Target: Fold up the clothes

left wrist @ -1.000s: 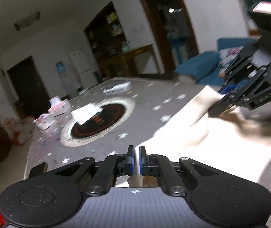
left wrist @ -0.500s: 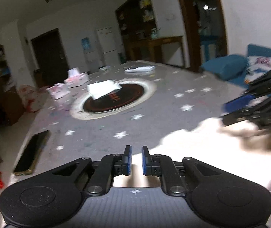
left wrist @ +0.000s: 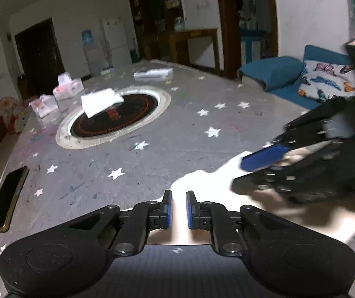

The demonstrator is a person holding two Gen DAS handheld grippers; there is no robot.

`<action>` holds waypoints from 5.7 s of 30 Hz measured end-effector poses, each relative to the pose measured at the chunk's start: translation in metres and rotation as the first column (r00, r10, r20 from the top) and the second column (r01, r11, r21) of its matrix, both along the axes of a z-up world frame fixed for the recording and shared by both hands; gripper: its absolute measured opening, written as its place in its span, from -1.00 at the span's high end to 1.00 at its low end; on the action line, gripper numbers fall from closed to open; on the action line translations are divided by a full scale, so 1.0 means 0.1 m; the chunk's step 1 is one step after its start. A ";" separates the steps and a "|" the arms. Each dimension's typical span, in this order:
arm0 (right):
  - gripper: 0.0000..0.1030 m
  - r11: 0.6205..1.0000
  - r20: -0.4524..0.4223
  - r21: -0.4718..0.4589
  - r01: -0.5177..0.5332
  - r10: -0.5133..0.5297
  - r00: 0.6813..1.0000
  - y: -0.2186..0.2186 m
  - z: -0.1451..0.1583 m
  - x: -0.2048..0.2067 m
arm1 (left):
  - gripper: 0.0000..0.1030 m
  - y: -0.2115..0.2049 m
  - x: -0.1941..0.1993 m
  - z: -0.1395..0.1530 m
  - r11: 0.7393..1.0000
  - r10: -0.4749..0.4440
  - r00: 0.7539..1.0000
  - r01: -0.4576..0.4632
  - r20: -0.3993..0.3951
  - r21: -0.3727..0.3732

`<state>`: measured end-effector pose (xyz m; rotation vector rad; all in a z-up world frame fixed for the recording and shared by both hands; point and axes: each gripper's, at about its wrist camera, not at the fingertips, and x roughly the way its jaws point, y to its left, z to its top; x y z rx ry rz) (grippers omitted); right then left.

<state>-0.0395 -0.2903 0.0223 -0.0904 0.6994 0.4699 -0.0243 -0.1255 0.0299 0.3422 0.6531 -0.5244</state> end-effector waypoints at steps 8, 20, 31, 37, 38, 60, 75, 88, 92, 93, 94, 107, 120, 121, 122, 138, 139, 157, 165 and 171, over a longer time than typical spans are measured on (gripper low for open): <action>0.53 0.999 0.003 0.001 0.038 -0.038 0.999 -0.19 -0.01 -0.04 | 0.72 -0.01 0.11 -0.10 1.000 0.018 0.999 -0.018 -0.026 0.011; 0.52 0.994 0.022 0.009 0.107 -0.108 0.994 -0.40 -0.06 -0.40 | 0.70 0.01 0.07 -0.11 0.999 0.050 0.998 -0.051 -0.024 -0.015; 0.52 0.998 0.030 0.017 0.066 -0.066 0.997 -0.31 0.01 -0.29 | 0.68 0.00 0.06 -0.12 0.998 0.068 0.998 -0.068 -0.020 -0.015; 0.52 0.996 0.048 0.018 0.088 -0.089 0.995 -0.40 0.05 -0.40 | 0.53 0.03 0.06 -0.12 0.996 0.088 0.996 -0.088 -0.020 -0.027; 0.52 0.995 0.058 0.019 0.098 -0.099 0.993 -0.44 0.08 -0.48 | 0.53 0.04 0.06 -0.13 0.995 0.090 0.996 -0.090 -0.020 -0.031; 0.93 0.974 0.181 -0.094 0.206 -0.186 0.966 -0.54 0.03 -0.87 | 0.50 0.01 0.00 -0.15 0.993 0.115 0.993 -0.115 0.016 -0.027; 0.88 0.985 0.164 -0.085 0.151 -0.136 0.977 -0.57 0.20 -0.96 | 0.31 -0.01 -0.04 -0.17 0.992 0.128 0.990 -0.128 0.062 -0.001; 0.90 0.995 0.075 -0.066 0.075 -0.070 0.995 -0.44 0.06 -1.13 | 0.15 0.15 -0.12 -0.05 0.986 0.162 0.984 -0.160 0.079 -0.039; 0.80 0.998 0.119 -0.026 0.064 -0.061 0.991 -0.41 0.18 -1.10 | 0.17 0.29 -0.42 0.12 0.984 0.138 0.987 -0.126 0.088 -0.127; 0.78 0.998 0.129 -0.019 0.061 -0.058 0.990 -0.38 0.19 -1.08 | 0.21 0.31 -0.51 0.15 0.983 0.124 0.988 -0.110 0.089 -0.146; 0.70 0.998 0.135 -0.013 0.057 -0.054 0.989 -0.35 0.19 -1.05 | 0.22 0.33 -0.61 0.17 0.982 0.108 0.990 -0.092 0.091 -0.164; 0.10 0.999 0.122 -0.040 0.035 -0.030 0.992 -0.18 -0.12 -0.89 | 0.19 0.71 -0.97 -0.12 0.959 0.195 0.981 -0.188 0.011 -0.209; -0.16 0.999 0.166 -0.024 0.035 -0.030 0.986 -0.17 -0.18 -0.96 | 0.21 0.52 -1.00 0.01 0.960 0.127 0.992 -0.118 0.016 -0.253; -0.20 0.999 0.168 -0.030 0.033 -0.028 0.985 -0.17 -0.18 -0.97 | 0.21 0.48 -1.01 -0.03 0.967 0.109 0.994 -0.101 0.021 -0.236; -0.25 0.999 0.169 -0.034 0.031 -0.025 0.985 -0.16 -0.18 -0.97 | 0.21 0.44 -1.04 -0.07 0.973 0.097 0.995 -0.088 0.031 -0.215; -1.00 0.991 0.112 -0.025 0.132 -0.128 0.985 -0.22 -0.23 -0.85 | 0.19 0.32 -1.19 -0.14 0.982 0.002 0.997 0.012 0.074 -0.189; -1.00 0.991 0.109 -0.026 0.132 -0.128 0.986 -0.22 -0.23 -0.84 | 0.19 0.32 -1.20 -0.15 0.983 -0.001 0.997 0.015 0.075 -0.183; -1.00 0.987 0.076 0.030 0.155 -0.157 0.985 -0.29 -0.26 -0.85 | 0.15 0.45 -1.20 -0.18 0.975 0.060 0.997 -0.046 0.055 -0.218; -1.00 0.988 0.183 0.038 0.148 -0.152 0.971 -0.21 -0.04 -1.01 | 0.10 0.53 -1.30 -0.08 0.971 0.087 0.991 -0.062 0.097 -0.231; -1.00 0.991 0.243 -0.116 0.071 -0.041 0.969 0.18 -0.10 -1.05 | 0.08 0.62 -1.23 -0.14 0.965 0.131 0.989 -0.111 0.069 -0.239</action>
